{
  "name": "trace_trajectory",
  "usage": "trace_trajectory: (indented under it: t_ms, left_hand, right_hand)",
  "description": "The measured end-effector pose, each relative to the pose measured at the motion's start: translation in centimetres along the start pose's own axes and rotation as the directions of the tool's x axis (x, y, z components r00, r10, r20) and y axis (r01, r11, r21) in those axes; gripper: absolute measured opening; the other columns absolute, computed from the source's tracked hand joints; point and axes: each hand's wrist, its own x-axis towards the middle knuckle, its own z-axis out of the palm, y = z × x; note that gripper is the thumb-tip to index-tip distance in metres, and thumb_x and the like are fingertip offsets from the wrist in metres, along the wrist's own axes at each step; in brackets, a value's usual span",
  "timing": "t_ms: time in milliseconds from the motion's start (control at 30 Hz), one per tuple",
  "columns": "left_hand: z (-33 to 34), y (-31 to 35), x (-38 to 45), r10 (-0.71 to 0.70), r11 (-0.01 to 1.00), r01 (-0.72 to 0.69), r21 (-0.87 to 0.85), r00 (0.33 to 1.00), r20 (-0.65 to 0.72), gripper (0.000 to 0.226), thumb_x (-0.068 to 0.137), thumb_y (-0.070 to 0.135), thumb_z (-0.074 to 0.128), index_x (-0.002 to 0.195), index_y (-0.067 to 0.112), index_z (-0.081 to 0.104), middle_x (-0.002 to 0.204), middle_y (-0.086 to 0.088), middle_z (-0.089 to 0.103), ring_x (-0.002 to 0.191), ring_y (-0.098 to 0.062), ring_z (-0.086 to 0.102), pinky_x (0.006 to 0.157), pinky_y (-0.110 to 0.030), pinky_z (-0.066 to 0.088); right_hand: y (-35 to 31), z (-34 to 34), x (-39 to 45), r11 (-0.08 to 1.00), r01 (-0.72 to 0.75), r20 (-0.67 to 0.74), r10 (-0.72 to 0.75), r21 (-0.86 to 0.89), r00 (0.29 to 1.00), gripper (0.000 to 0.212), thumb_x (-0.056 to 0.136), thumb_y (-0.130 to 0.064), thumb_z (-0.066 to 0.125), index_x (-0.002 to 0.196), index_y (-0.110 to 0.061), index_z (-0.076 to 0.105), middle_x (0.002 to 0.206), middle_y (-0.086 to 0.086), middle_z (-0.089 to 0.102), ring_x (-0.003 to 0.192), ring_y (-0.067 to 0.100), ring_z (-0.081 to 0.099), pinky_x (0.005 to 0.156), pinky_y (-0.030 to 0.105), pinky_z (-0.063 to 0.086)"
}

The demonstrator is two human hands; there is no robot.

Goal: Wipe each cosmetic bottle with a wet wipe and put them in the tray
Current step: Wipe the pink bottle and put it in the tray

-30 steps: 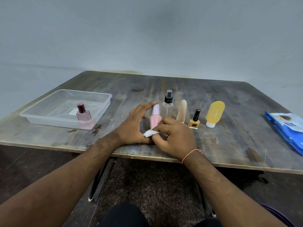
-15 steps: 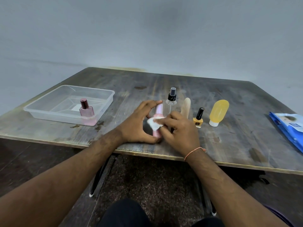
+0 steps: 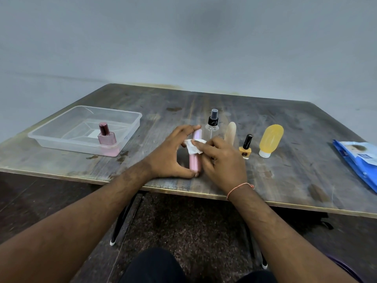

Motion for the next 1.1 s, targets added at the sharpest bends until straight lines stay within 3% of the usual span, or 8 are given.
trace_trajectory:
  t_ms: [67,200,300,567,700,867,1000,1100]
  left_hand:
    - [0.1,-0.4,0.0,-0.002,1.000,0.002,0.014,1.000,-0.016,0.123,0.064,0.024,0.103,0.164,0.031,0.033,0.155,0.014,0.038,0.128,-0.002,0.051,0.103,-0.016,0.047]
    - [0.3,-1.3,0.1,-0.026,0.999,0.027,0.018,0.999,-0.029,0.123,0.064,0.022,0.102,0.165,0.031,0.032,0.147,0.015,0.043,0.110,-0.012,0.054,0.079,-0.008,0.044]
    - [0.3,-1.3,0.1,-0.043,0.999,0.043,0.002,0.999,-0.029,0.122,0.065,0.025,0.099,0.165,0.032,0.031,0.147,0.015,0.046,0.109,-0.013,0.055,0.080,-0.008,0.043]
    - [0.3,-1.3,0.0,-0.117,0.992,0.117,-0.049,0.993,-0.012,0.124,0.064,0.022,0.103,0.164,0.034,0.032,0.127,0.042,0.049,0.112,-0.007,0.058,0.082,-0.009,0.045]
    - [0.3,-1.4,0.0,-0.127,0.991,0.127,-0.045,0.992,-0.007,0.122,0.064,0.021,0.102,0.163,0.036,0.032,0.134,0.034,0.052,0.111,-0.009,0.058,0.081,-0.010,0.045]
    - [0.3,-1.3,0.2,-0.121,0.992,0.121,-0.038,0.993,-0.012,0.121,0.064,0.017,0.100,0.162,0.038,0.032,0.143,0.027,0.050,0.113,-0.010,0.058,0.081,-0.009,0.044]
    - [0.4,-1.4,0.2,-0.137,0.989,0.136,-0.055,0.990,-0.020,0.122,0.065,0.019,0.101,0.163,0.038,0.031,0.137,0.021,0.055,0.113,-0.009,0.059,0.080,-0.011,0.044]
    - [0.3,-1.4,0.2,-0.151,0.988,0.151,-0.046,0.988,-0.015,0.123,0.064,0.022,0.100,0.162,0.043,0.029,0.145,0.018,0.052,0.117,-0.009,0.057,0.081,-0.013,0.045]
  right_hand:
    - [-0.2,-0.1,-0.1,0.998,-0.030,0.040,0.028,0.061,0.999,0.030,0.092,-0.031,0.063,0.114,-0.036,0.083,0.086,-0.010,0.063,0.069,0.014,0.062,0.055,0.034,0.050]
    - [-0.8,-0.6,-0.5,0.997,-0.018,0.186,0.004,0.072,0.983,0.030,0.082,-0.040,0.057,0.091,-0.034,0.085,0.073,-0.016,0.057,0.067,0.007,0.058,0.055,0.030,0.045]
    - [-0.8,-0.7,-0.4,0.998,-0.016,0.205,0.001,0.068,0.979,0.030,0.081,-0.040,0.056,0.088,-0.033,0.085,0.074,-0.012,0.064,0.069,0.009,0.061,0.058,0.034,0.050]
    - [0.5,-0.1,0.1,0.988,-0.131,0.018,0.130,0.077,0.991,0.036,0.093,-0.028,0.060,0.122,-0.035,0.080,0.086,-0.010,0.066,0.070,0.012,0.061,0.060,0.036,0.053]
    - [0.4,-0.2,-0.1,0.960,-0.204,0.095,0.189,0.191,0.977,0.026,0.088,-0.041,0.063,0.102,-0.037,0.084,0.083,-0.012,0.071,0.072,0.009,0.065,0.065,0.038,0.055]
    - [0.3,-0.5,-0.2,0.937,-0.229,0.297,0.146,0.265,0.944,0.016,0.078,-0.037,0.065,0.075,-0.028,0.079,0.072,-0.010,0.073,0.068,0.012,0.067,0.066,0.042,0.056]
    - [0.6,0.1,-0.1,0.923,-0.266,0.182,0.222,0.278,0.958,0.022,0.082,-0.041,0.064,0.089,-0.035,0.084,0.082,-0.011,0.075,0.073,0.012,0.066,0.068,0.039,0.056]
    - [1.2,0.2,0.2,0.927,-0.266,0.084,0.253,0.265,0.964,0.026,0.094,-0.027,0.068,0.111,-0.040,0.083,0.091,-0.012,0.075,0.073,0.008,0.063,0.067,0.032,0.052]
